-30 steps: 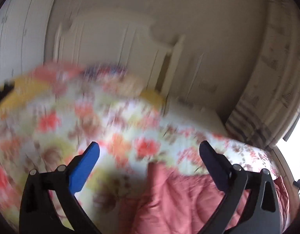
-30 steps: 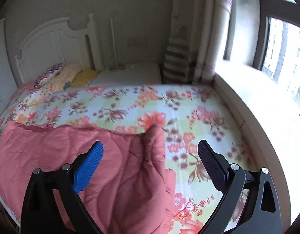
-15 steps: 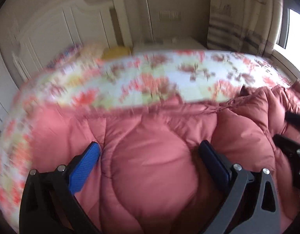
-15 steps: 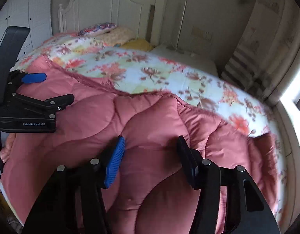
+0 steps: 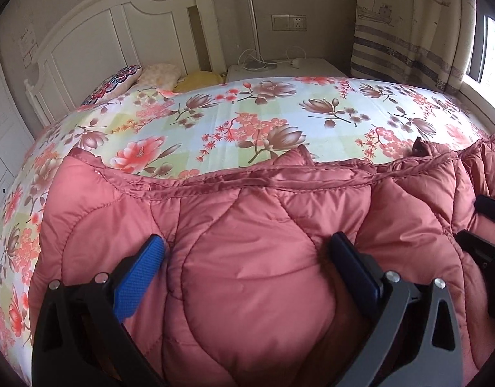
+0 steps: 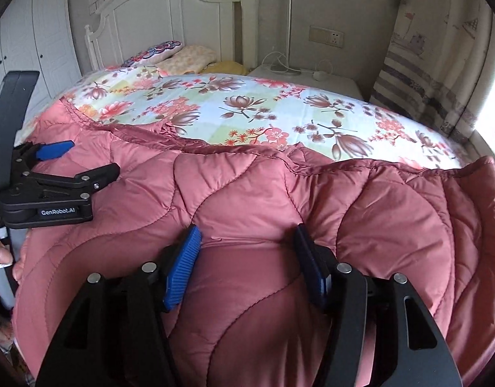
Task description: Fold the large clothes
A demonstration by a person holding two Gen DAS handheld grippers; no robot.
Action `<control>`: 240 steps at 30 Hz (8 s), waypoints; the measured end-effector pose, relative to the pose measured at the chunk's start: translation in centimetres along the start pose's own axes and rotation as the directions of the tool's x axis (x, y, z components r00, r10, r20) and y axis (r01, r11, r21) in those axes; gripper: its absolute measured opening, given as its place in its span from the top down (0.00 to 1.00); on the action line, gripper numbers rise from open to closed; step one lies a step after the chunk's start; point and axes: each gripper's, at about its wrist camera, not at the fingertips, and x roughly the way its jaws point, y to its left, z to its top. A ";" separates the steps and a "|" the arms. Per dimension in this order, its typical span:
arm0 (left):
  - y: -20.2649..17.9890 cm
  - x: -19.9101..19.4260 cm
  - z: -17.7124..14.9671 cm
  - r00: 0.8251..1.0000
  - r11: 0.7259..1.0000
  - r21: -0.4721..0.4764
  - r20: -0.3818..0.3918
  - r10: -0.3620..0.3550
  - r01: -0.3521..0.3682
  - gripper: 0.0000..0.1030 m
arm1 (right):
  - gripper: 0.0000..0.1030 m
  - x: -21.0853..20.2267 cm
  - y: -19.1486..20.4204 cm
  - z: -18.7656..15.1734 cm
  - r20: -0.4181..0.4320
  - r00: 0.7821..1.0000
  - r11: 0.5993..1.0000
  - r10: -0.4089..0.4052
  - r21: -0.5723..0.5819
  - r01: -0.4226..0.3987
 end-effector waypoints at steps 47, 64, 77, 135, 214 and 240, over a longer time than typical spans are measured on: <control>0.1 0.1 0.0 0.999 0.999 -0.005 -0.008 0.042 -0.042 0.02 | 0.16 -1.8 -10.7 -2.1 -0.059 0.976 0.955 -0.209 0.202 0.217; 14.7 3.0 -1.3 0.985 0.907 -0.415 -0.119 -0.124 0.064 0.02 | 0.16 -1.9 -10.5 -2.3 -0.067 0.978 0.958 -0.199 0.199 0.208; 13.3 2.4 -1.3 0.994 0.937 -0.348 -0.103 -0.022 -0.015 0.02 | 0.16 -5.2 5.4 1.6 0.082 0.996 0.991 -0.029 -0.127 0.040; 10.5 -5.1 -6.4 0.998 0.976 -0.214 0.034 0.044 -0.035 0.02 | 0.04 -4.2 -13.2 -5.3 -0.045 0.992 0.920 -0.116 0.373 0.125; 4.3 2.9 1.8 0.990 0.994 -0.025 -0.094 0.106 -0.109 0.02 | 0.04 -0.9 -11.7 -1.4 -0.128 0.973 0.931 -0.191 0.289 0.221; 4.2 2.8 1.8 0.989 0.993 -0.025 -0.092 0.112 -0.115 0.02 | 0.04 -12.5 -4.1 -17.7 0.100 0.967 0.834 0.234 0.490 -0.252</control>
